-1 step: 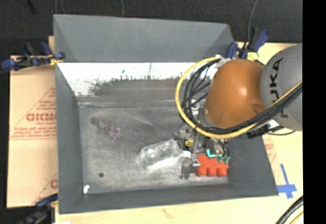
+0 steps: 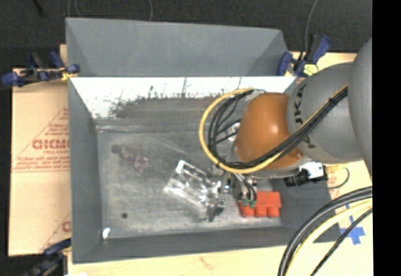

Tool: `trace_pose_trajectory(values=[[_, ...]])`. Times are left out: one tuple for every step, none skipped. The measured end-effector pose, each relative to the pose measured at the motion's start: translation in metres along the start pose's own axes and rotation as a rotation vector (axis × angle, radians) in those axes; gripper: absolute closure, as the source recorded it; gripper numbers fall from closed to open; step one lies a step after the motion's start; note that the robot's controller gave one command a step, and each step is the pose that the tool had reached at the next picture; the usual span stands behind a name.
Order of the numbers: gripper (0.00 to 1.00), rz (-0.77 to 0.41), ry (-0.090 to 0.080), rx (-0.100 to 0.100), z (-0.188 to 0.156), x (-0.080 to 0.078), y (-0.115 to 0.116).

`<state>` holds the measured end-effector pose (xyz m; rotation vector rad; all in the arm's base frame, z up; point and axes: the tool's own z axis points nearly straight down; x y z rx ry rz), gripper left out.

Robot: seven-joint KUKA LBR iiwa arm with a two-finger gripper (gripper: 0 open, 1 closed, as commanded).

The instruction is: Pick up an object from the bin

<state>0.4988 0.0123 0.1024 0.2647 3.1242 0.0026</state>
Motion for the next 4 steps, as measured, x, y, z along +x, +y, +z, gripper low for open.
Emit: trace_pose_trajectory(values=[[0.0, -0.279, -0.006, 0.003, 0.029, -0.006, -0.007], [0.0, -0.241, -0.007, 0.004, 0.029, -0.003, 0.013], [1.0, -0.241, -0.013, 0.002, 0.026, -0.005, 0.014], [1.0, -0.388, -0.001, 0.002, -0.109, 0.008, 0.012]])
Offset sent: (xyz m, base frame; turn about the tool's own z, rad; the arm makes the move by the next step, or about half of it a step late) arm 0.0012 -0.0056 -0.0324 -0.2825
